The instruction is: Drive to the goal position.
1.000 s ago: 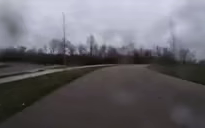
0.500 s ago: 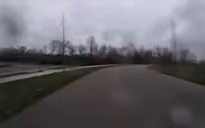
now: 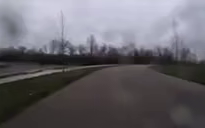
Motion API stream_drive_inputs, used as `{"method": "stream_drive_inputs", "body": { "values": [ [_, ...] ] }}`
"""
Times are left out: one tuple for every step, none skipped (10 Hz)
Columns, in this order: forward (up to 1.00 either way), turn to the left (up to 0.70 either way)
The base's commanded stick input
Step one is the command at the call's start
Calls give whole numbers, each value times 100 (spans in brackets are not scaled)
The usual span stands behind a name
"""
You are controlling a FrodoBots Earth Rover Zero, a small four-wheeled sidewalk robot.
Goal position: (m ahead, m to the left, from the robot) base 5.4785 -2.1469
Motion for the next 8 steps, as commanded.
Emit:
{"method": "stream_drive_inputs", "body": {
  "values": [
    [70, -35],
    [70, -35],
    [70, -35],
    [70, -35],
    [70, -35],
    [70, -35],
    [70, -35],
    [70, -8]
  ]
}}
